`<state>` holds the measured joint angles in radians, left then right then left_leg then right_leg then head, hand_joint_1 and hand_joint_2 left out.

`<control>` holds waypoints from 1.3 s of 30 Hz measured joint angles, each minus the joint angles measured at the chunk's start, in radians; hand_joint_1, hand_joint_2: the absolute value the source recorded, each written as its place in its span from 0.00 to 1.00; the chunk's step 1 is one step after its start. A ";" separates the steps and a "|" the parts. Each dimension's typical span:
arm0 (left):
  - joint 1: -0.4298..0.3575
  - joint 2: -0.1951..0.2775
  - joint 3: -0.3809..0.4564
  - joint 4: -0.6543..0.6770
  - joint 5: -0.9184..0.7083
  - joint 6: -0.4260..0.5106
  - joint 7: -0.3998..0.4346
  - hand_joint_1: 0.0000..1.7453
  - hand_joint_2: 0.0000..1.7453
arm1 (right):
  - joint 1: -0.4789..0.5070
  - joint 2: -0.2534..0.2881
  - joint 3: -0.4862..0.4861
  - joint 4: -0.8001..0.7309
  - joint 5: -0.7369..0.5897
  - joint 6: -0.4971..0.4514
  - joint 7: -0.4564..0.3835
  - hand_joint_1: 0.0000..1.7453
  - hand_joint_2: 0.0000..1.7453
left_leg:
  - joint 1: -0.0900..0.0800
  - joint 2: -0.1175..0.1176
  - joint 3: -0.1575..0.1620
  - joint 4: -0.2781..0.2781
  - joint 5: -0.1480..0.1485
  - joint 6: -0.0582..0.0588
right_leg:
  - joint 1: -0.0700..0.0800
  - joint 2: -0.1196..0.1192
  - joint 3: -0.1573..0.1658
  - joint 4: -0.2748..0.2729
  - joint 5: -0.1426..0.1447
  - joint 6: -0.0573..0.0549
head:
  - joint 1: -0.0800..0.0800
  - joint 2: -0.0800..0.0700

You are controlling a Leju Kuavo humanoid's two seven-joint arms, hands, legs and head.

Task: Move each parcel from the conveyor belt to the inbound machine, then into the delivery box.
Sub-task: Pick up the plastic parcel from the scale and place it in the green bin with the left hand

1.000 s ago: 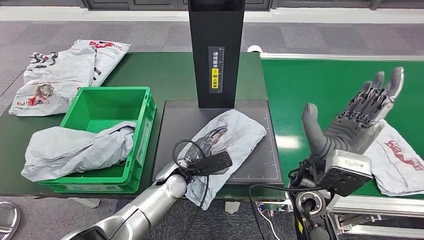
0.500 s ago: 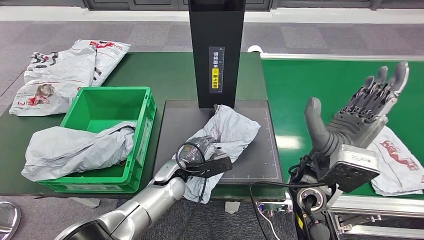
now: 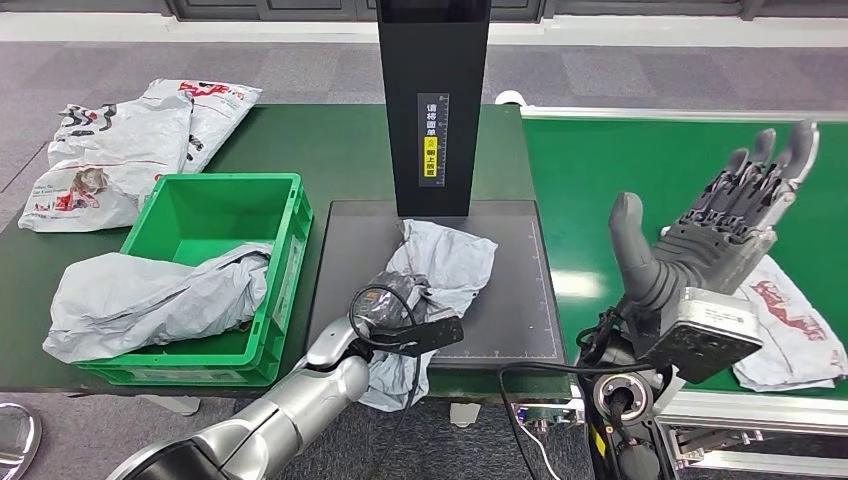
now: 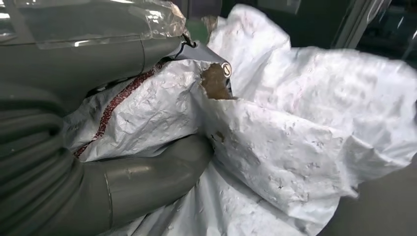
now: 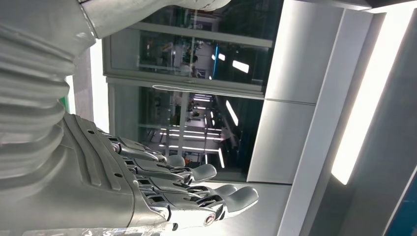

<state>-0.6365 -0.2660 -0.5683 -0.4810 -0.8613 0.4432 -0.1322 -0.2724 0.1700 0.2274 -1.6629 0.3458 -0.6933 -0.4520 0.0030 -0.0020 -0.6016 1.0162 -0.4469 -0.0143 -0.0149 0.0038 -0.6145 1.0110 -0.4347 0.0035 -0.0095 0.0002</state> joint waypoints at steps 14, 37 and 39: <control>0.097 0.116 0.131 -0.640 -0.098 0.175 -0.053 1.00 1.00 | 0.038 -0.001 -0.030 0.000 -0.020 -0.004 -0.036 0.00 1.00 | 0.000 0.000 0.000 0.000 0.000 0.000 | 0.000 0.000 0.000 0.000 0.000 0.000 | 0.000 0.000; 0.128 0.214 0.333 -0.878 -0.400 0.253 0.062 1.00 1.00 | 0.099 -0.001 -0.084 -0.027 -0.009 -0.004 -0.053 0.00 1.00 | 0.001 0.000 0.000 0.000 0.000 0.000 | 0.001 0.000 -0.001 0.000 0.000 0.000 | 0.000 0.000; 0.128 0.221 0.350 -0.877 -0.444 0.253 0.088 1.00 1.00 | 0.103 -0.001 -0.086 -0.032 -0.006 -0.004 -0.052 0.00 1.00 | 0.001 0.000 0.000 0.000 0.000 0.000 | 0.001 0.000 0.000 0.000 0.000 0.000 | 0.000 0.000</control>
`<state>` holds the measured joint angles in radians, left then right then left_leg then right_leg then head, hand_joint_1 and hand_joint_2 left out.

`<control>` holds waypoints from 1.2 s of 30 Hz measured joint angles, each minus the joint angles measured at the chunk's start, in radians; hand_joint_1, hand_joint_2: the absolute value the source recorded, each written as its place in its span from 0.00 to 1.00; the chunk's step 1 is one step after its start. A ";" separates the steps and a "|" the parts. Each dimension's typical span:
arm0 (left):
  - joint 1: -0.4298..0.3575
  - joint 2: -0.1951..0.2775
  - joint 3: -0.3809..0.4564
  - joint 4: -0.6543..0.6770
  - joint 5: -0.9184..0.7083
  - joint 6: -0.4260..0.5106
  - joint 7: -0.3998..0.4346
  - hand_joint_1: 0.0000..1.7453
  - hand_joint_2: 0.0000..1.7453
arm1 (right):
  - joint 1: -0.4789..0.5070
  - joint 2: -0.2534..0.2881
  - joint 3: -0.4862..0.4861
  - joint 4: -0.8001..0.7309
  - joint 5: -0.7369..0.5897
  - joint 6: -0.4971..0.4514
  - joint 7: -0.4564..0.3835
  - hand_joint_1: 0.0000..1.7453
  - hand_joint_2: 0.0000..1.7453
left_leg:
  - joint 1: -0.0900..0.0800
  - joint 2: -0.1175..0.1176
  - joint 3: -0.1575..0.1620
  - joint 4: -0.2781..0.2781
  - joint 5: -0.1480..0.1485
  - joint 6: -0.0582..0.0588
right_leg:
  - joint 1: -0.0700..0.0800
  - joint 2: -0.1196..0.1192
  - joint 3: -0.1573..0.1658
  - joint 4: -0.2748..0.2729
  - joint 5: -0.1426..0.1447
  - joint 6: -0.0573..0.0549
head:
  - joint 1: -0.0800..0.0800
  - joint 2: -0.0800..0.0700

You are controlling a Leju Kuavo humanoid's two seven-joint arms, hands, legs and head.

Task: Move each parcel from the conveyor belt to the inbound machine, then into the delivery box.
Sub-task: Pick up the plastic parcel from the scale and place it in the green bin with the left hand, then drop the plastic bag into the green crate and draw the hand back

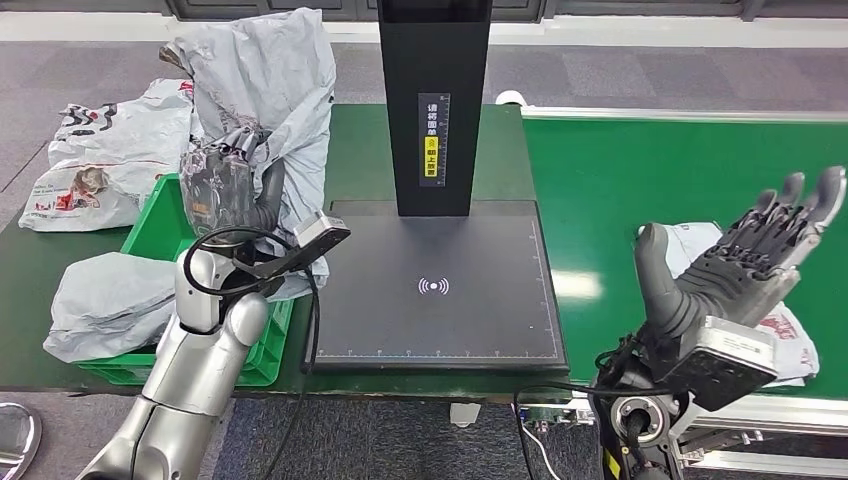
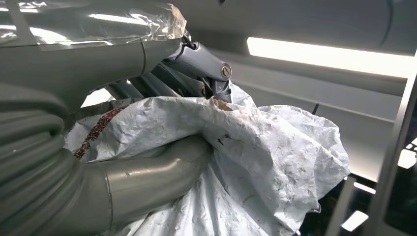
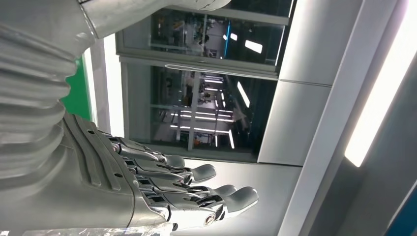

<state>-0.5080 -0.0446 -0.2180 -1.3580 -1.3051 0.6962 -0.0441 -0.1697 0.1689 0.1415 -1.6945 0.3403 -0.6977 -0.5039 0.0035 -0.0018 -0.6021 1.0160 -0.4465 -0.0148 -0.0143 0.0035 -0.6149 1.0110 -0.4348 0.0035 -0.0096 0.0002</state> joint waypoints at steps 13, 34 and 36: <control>0.067 0.060 0.200 0.046 -0.237 -0.024 0.133 0.21 1.00 | 0.029 -0.001 -0.007 -0.031 0.015 0.000 0.036 0.00 1.00 | 0.000 0.001 0.000 0.000 0.000 0.000 | 0.001 0.001 0.000 0.000 0.000 -0.001 | 0.000 0.000; 0.098 0.100 0.168 0.115 -0.265 -0.122 0.248 0.00 1.00 | 0.031 -0.002 -0.007 -0.038 0.029 0.000 0.058 0.00 1.00 | 0.000 0.001 0.000 0.000 0.000 0.000 | 0.000 0.001 -0.001 0.000 0.000 -0.001 | 0.000 0.000; 0.097 0.099 0.168 0.120 -0.265 -0.122 0.241 0.00 1.00 | 0.031 -0.002 -0.007 -0.038 0.033 0.000 0.061 0.00 1.00 | 0.000 0.001 0.000 0.000 0.000 0.000 | 0.000 0.001 -0.001 0.000 0.000 -0.001 | 0.000 0.000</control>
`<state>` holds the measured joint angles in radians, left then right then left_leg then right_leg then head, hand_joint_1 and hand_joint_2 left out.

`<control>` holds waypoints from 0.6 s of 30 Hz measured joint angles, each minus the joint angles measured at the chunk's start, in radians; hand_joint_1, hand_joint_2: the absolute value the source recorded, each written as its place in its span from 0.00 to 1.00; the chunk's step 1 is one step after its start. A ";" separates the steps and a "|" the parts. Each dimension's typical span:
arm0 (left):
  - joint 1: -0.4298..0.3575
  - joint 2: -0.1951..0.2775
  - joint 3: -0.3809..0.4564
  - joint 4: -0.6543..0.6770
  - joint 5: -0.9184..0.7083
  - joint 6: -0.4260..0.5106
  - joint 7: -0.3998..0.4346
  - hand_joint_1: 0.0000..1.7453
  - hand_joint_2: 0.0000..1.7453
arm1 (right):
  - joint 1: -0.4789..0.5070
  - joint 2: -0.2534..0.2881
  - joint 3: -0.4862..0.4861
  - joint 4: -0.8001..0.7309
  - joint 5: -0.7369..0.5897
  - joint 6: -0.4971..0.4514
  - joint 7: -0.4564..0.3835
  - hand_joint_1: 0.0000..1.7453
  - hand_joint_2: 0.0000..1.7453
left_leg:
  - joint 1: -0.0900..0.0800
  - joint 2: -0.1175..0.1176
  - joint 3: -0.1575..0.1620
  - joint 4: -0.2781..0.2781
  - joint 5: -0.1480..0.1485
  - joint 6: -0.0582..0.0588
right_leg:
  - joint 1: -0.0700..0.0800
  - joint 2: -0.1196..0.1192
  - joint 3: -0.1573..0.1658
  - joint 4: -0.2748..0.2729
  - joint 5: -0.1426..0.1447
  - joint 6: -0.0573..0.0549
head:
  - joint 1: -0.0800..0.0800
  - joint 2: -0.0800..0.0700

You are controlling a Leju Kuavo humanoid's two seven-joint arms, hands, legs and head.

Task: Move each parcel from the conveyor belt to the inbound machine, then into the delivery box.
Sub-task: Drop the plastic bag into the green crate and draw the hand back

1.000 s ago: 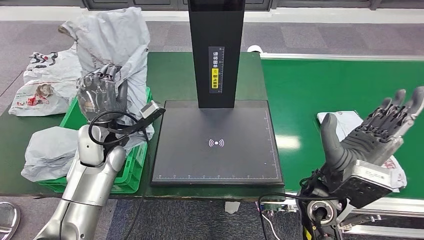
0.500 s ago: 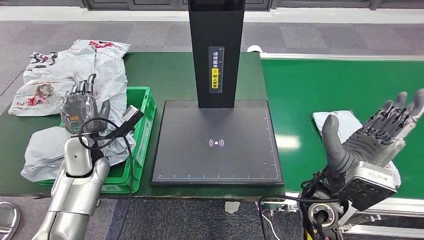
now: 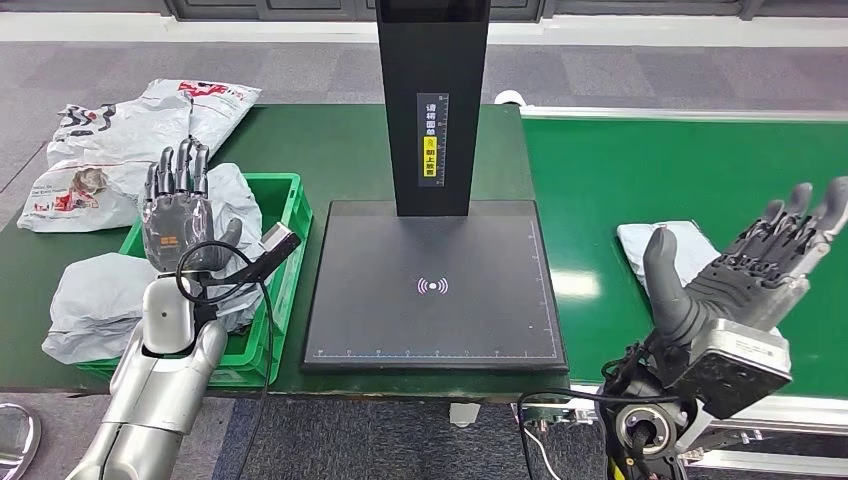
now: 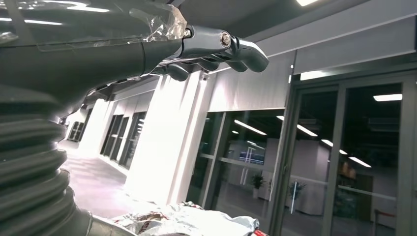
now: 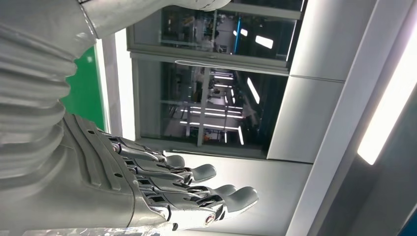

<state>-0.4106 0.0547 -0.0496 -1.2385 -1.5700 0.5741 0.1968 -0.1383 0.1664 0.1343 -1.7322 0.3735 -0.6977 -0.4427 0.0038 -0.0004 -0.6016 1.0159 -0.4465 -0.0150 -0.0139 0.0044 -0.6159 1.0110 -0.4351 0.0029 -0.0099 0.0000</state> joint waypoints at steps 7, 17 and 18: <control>0.009 -0.059 -0.006 -0.030 0.544 -0.065 -0.349 0.00 1.00 | 0.000 -0.005 -0.015 0.038 0.114 0.014 0.094 0.00 1.00 | 0.000 -0.001 0.000 0.000 0.000 0.000 | 0.000 0.000 0.000 0.000 0.000 0.000 | 0.000 0.000; 0.071 -0.143 -0.203 -0.224 1.026 -0.186 -0.556 0.00 1.00 | 0.000 -0.022 -0.077 0.239 0.184 0.001 0.126 0.00 1.00 | -0.001 -0.001 -0.001 0.000 -0.002 0.002 | -0.001 -0.001 0.000 -0.001 0.000 0.001 | 0.000 0.000; 0.073 -0.145 -0.216 -0.233 1.030 -0.186 -0.556 0.00 1.00 | 0.000 -0.023 -0.080 0.249 0.186 0.001 0.126 0.00 1.00 | -0.001 -0.001 -0.001 0.000 -0.002 0.002 | -0.001 -0.001 0.000 -0.001 0.000 0.001 | 0.000 0.000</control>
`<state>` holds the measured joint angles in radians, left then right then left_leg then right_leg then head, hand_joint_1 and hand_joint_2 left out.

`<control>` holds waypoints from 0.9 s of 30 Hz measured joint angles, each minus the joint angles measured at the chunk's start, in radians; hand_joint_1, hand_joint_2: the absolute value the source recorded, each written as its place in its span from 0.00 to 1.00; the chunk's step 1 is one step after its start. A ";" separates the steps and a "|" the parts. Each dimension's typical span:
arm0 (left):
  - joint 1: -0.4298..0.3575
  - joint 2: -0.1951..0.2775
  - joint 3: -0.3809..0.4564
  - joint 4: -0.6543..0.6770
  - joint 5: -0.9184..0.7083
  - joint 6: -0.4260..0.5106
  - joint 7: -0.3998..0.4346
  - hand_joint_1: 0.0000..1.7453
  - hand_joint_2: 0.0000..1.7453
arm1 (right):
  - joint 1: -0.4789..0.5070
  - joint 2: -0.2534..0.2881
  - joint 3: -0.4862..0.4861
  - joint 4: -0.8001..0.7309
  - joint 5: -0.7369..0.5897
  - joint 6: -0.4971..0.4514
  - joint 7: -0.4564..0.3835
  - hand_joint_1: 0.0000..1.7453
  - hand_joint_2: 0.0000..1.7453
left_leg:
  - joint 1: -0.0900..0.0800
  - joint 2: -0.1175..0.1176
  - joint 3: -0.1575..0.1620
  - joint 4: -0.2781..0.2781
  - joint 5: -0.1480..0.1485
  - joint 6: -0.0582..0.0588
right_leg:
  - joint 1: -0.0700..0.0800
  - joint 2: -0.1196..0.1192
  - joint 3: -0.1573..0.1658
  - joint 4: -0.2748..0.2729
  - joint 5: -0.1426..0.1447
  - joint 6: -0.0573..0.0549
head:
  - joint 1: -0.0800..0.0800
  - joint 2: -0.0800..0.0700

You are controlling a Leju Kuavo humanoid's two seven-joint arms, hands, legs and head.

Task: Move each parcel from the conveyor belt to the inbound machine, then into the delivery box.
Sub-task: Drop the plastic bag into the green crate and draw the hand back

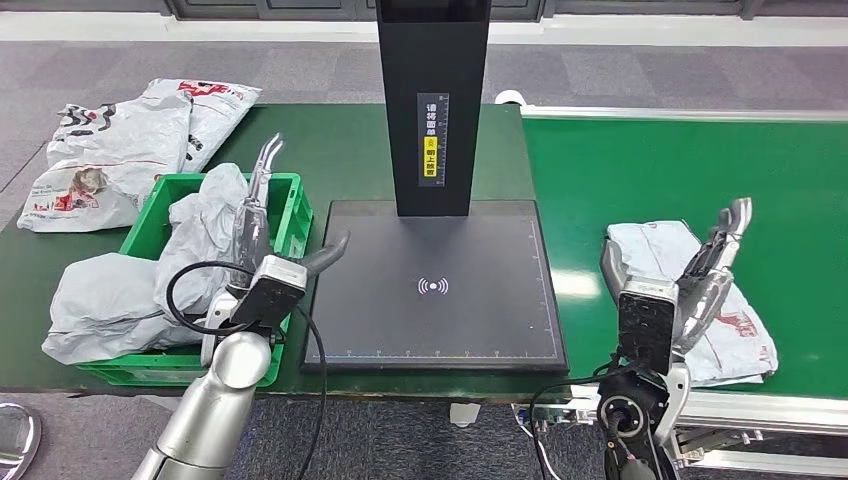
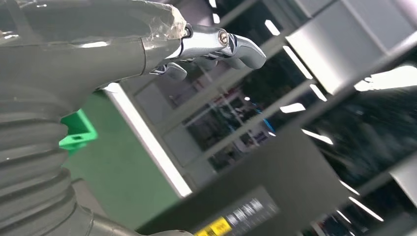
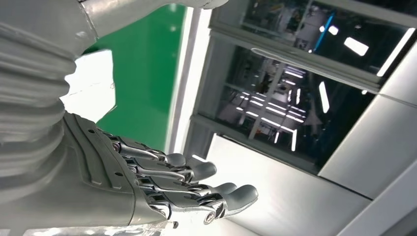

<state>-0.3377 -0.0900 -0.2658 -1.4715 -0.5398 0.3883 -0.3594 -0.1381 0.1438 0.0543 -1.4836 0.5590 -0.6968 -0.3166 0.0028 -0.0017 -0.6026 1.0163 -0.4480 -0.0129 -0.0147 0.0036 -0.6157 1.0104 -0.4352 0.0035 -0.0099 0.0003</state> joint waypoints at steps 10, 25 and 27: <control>-0.015 -0.026 -0.113 -0.013 0.143 -0.052 -0.013 0.00 1.00 | 0.000 -0.007 -0.036 0.083 0.098 -0.001 0.070 0.00 1.00 | 0.000 0.000 0.000 0.000 0.000 0.000 | 0.000 0.000 0.000 0.000 0.000 0.000 | 0.000 0.000; -0.032 -0.055 -0.192 0.060 0.206 -0.070 -0.013 0.00 1.00 | 0.018 -0.007 -0.143 0.195 0.296 -0.001 0.149 0.00 1.00 | 0.000 0.001 0.000 0.000 0.000 0.000 | 0.000 0.000 0.000 0.000 0.000 0.001 | 0.000 0.000; -0.033 -0.057 -0.193 0.065 0.207 -0.070 -0.013 0.00 1.00 | 0.018 -0.007 -0.149 0.200 0.303 -0.001 0.156 0.00 1.00 | 0.000 0.001 0.000 0.000 0.000 0.000 | 0.000 0.000 0.000 0.000 0.000 0.001 | 0.000 0.000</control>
<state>-0.3707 -0.1467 -0.4585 -1.4067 -0.3327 0.3183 -0.3723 -0.1201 0.1369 -0.0952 -1.2837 0.8620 -0.6977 -0.1608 0.0029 -0.0007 -0.6026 1.0164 -0.4482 -0.0128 -0.0147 0.0041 -0.6162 1.0101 -0.4352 0.0040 -0.0095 0.0002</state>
